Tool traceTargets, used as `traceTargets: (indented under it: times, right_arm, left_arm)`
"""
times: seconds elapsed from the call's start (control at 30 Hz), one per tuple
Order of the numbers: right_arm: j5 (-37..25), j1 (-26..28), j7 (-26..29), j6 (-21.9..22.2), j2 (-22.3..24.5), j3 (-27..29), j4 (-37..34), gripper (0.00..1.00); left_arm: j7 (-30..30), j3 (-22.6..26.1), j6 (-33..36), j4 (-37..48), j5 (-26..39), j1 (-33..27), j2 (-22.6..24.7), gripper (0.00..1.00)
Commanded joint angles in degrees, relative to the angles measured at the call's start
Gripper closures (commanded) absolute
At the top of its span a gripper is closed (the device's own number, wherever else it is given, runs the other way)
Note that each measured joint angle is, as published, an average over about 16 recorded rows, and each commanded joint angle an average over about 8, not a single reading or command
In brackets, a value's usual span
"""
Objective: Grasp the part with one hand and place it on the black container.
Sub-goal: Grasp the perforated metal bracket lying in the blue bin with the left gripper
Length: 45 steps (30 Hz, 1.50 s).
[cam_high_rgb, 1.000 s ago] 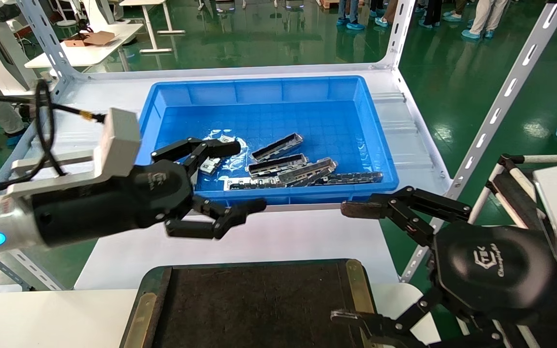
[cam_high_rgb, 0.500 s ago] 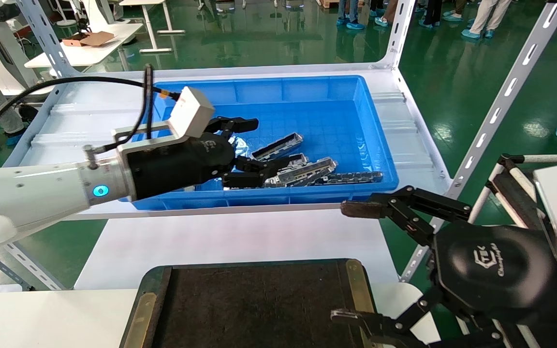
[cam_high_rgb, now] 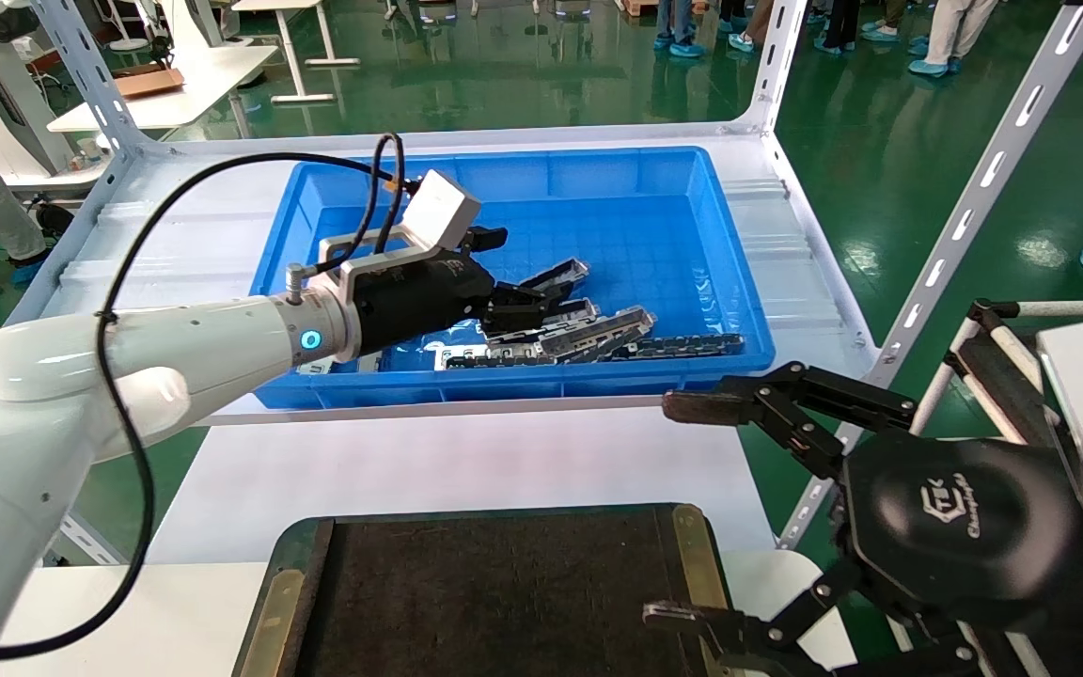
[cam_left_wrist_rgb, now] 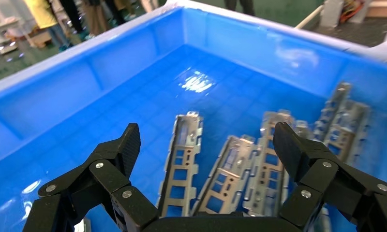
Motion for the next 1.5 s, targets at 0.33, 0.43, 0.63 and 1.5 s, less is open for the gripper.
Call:
traceTargets:
  times: [0.33,0.43,0.63,1.5]
  right_arm:
    - [0.01,0.00,0.00,0.00,0.00,-0.01,0.00,0.00]
    - [0.01,0.00,-0.01,0.00,0.00,-0.01,0.00,0.11]
    - [0.01,0.00,-0.01,0.01,0.01,-0.02,0.00,0.86]
    - [0.03,0.01,-0.02,0.02,0.01,-0.04,0.00,1.00]
  left_arm:
    - [3.77,0.82,-5.65,7.52,-2.05,-1.51,3.43,0.00]
    - [3.59,1.78,-6.49,7.36,-2.69,-1.27,3.51,0.04]
    - [2.65,3.95,-8.56,6.57,-4.11,-0.57,3.58,0.71]
    - [-0.22,12.53,-13.82,3.83,-11.73,1.79,3.22,1.00]
